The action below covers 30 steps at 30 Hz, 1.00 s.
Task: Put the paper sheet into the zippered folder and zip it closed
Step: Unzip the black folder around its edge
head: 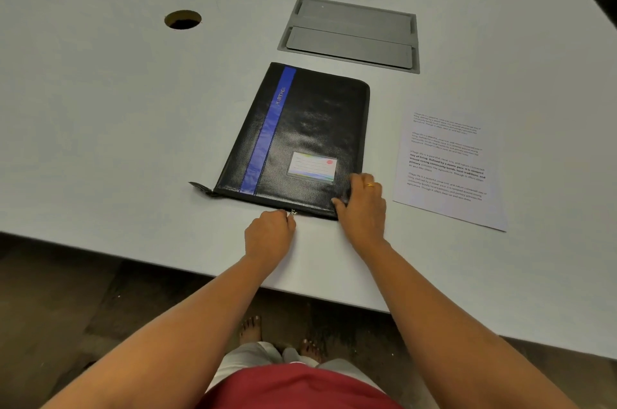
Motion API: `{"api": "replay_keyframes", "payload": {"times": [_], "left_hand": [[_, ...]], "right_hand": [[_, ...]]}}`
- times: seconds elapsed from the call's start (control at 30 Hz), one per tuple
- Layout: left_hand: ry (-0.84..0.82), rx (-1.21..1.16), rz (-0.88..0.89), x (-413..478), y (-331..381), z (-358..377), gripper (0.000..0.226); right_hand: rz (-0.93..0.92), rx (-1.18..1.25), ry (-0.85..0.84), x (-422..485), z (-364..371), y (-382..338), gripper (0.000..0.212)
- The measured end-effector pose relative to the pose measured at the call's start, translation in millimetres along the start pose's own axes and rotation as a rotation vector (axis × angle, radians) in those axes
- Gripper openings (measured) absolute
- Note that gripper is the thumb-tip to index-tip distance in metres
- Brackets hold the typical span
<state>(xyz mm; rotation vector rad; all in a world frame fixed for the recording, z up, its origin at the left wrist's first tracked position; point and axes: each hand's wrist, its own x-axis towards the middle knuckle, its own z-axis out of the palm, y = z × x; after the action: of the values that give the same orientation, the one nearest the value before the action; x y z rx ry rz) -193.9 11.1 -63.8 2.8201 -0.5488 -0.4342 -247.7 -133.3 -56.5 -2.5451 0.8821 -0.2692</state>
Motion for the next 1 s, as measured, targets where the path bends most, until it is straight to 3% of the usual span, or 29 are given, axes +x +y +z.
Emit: {"api": "replay_keyframes", "payload": {"times": [0.1, 0.3, 0.57, 0.7, 0.77, 0.83, 0.87, 0.97, 1.0], "left_hand": [[-0.012, 0.037, 0.006, 2.8, 0.9, -1.3, 0.037], [-0.032, 0.138, 0.058, 9.3, -2.0, 0.3, 0.043], [0.013, 0.261, 0.112, 8.4, -7.6, -2.2, 0.035], [-0.063, 0.287, 0.022, 8.8, -3.2, -9.0, 0.029], [-0.162, 0.252, 0.113, 4.8, -1.6, -16.1, 0.028], [-0.07, 0.221, 0.103, 6.6, -3.6, -7.9, 0.034], [-0.101, 0.277, 0.088, 0.9, 0.7, -17.4, 0.029], [0.069, 0.257, 0.078, 7.5, -4.5, -3.5, 0.03], [0.041, 0.253, 0.084, 5.6, -4.9, -5.0, 0.026]], "right_hand": [[-0.186, -0.112, -0.154, 1.1, 6.7, 0.7, 0.058], [-0.182, -0.218, -0.402, 2.1, 16.3, 14.6, 0.058], [-0.183, -0.232, -0.388, 0.3, 21.1, 19.1, 0.057], [-0.179, -0.239, -0.379, 0.4, 21.8, 19.9, 0.057], [-0.177, -0.238, -0.383, 0.5, 22.6, 20.1, 0.057], [-0.174, -0.237, -0.386, 0.4, 22.3, 20.0, 0.057], [-0.174, -0.237, -0.386, 0.7, 22.1, 20.3, 0.057], [-0.177, -0.238, -0.39, 1.1, 22.3, 20.6, 0.057], [-0.177, -0.236, -0.39, 0.9, 22.4, 20.5, 0.057]]}}
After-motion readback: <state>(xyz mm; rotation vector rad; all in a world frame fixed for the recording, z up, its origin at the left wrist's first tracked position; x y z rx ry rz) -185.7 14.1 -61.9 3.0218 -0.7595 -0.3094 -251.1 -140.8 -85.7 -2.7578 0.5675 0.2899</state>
